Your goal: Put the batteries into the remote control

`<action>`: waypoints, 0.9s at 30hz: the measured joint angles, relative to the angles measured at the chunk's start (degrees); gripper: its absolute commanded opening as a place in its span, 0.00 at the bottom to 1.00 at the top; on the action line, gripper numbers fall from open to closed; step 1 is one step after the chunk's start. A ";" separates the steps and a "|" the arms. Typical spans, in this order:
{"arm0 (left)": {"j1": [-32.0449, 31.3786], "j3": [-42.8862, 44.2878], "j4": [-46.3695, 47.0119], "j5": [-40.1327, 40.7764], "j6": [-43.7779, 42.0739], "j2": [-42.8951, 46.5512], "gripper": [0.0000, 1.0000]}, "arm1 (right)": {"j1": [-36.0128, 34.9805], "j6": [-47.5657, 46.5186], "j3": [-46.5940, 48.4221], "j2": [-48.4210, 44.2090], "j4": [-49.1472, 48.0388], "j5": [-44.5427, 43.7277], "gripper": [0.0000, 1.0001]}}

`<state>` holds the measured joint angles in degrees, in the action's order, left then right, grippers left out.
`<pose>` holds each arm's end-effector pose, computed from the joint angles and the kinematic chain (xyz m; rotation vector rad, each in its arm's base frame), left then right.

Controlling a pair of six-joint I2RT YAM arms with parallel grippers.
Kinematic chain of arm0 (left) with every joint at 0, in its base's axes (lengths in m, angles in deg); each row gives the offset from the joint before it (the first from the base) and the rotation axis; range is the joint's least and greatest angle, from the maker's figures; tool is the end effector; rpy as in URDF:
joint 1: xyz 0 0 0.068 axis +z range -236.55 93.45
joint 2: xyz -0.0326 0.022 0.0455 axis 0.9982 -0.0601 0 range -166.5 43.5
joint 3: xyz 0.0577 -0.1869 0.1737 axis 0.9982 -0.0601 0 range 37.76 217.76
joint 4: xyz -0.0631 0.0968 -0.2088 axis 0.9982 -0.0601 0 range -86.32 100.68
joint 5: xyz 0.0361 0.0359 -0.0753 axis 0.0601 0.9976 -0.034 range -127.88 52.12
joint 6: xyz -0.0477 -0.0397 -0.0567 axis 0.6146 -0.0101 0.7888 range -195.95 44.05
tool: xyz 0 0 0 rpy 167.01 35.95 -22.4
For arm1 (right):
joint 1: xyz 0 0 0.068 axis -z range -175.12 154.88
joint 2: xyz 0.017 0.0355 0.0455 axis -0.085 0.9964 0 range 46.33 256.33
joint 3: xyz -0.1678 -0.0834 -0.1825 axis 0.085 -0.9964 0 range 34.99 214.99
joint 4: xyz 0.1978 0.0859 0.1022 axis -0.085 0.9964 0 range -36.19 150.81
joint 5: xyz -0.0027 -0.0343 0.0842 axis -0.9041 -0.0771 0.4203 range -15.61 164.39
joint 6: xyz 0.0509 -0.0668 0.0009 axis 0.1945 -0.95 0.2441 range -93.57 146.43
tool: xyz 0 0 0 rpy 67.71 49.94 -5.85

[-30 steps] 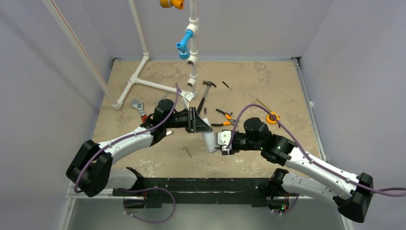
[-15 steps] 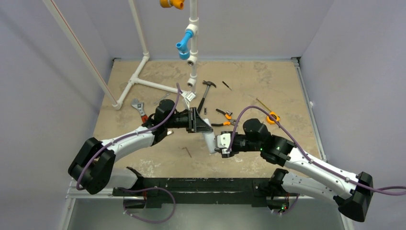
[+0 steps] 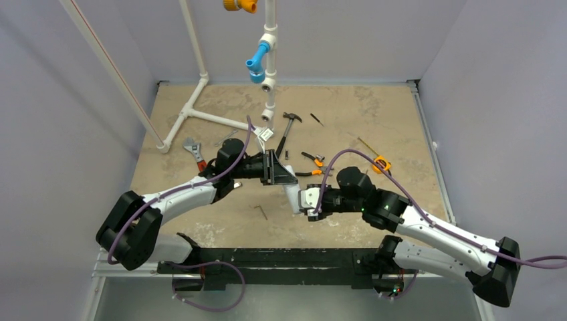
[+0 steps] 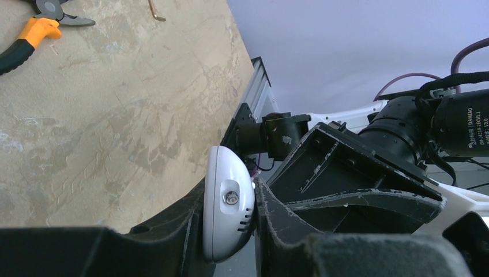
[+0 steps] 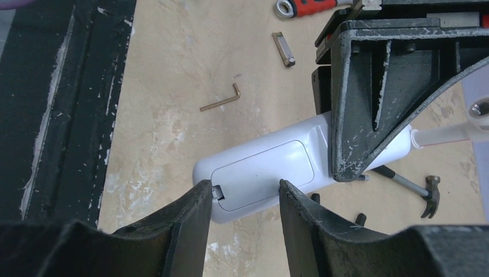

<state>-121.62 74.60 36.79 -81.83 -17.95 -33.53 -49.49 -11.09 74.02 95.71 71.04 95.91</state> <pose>0.2110 -0.2106 0.2321 0.2269 2.1563 -1.7449 0.1003 0.1861 0.2585 -1.6372 1.2558 0.5671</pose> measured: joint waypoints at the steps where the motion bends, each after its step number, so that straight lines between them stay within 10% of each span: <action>1: 0.00 0.00 0.00 0.00 -0.02 0.00 0.00 | -0.02 -0.02 0.00 0.04 0.02 -0.24 0.44; 27: 0.02 -0.09 1.38 0.22 0.00 -0.74 0.00 | -0.76 0.00 -0.72 -0.81 0.07 -4.79 0.40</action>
<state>-121.60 74.51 38.17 -81.61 -17.95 -34.27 -50.26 -11.09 73.30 94.90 71.11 91.13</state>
